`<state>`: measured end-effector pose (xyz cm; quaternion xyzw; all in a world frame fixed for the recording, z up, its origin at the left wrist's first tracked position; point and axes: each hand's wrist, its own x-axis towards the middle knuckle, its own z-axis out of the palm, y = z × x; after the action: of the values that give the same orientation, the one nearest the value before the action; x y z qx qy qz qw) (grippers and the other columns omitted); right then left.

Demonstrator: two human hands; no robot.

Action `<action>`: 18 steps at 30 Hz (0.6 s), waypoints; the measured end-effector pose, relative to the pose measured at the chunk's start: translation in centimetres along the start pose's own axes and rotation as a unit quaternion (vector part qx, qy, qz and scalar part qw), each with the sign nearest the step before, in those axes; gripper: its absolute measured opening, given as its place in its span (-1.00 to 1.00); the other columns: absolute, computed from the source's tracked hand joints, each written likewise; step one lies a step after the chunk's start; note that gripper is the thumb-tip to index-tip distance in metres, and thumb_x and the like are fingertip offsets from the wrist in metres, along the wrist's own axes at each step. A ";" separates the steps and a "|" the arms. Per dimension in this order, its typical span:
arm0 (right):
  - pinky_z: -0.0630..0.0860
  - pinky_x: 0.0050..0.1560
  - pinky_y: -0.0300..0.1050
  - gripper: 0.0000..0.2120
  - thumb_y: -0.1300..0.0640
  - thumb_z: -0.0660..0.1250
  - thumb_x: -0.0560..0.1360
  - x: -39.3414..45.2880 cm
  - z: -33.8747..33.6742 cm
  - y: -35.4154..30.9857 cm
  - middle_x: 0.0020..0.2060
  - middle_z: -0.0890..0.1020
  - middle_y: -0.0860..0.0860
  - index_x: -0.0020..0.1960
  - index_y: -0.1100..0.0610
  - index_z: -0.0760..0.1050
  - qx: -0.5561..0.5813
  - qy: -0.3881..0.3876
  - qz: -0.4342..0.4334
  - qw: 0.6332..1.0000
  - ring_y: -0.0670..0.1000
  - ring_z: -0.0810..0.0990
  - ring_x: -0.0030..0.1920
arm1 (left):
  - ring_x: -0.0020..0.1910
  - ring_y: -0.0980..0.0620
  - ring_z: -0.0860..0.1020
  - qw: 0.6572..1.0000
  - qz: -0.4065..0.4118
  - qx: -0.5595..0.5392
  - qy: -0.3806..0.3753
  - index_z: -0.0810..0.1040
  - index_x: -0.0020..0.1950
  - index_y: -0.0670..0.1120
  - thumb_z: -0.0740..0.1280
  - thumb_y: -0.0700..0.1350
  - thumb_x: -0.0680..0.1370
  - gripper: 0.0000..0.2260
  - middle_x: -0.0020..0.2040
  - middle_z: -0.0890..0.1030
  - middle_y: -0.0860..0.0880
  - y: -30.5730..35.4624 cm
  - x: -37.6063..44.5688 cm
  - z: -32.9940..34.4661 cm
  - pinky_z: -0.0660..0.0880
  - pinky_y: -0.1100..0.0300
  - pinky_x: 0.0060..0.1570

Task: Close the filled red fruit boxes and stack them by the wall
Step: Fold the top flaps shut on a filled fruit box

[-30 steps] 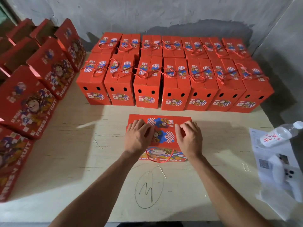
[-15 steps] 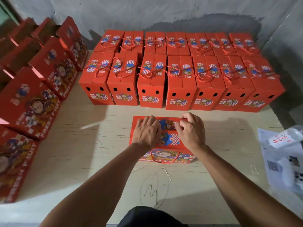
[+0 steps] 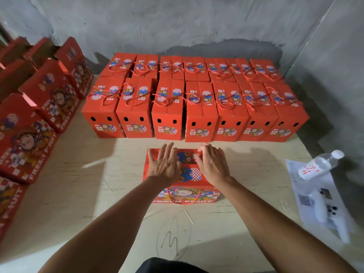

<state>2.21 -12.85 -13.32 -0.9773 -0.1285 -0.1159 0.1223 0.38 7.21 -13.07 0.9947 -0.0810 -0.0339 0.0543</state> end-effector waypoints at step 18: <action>0.44 -0.40 -0.18 -0.63 0.11 0.38 0.56 1.2 1.0 -0.6 -0.54 0.50 -0.03 -0.41 0.13 0.59 -0.005 0.043 0.047 0.998 0.03 0.47 -0.53 | -0.26 -0.11 0.52 0.983 -0.002 -0.116 0.141 0.48 -0.28 -0.08 0.27 -0.05 0.66 -0.69 -0.27 0.56 -0.04 0.4 1.6 0.6 0.48 0.04 -0.19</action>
<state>3.39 -11.78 -13.80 -0.9771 -0.0764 -0.1522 0.1278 1.85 6.48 -13.71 0.9765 -0.0658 0.0978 0.1806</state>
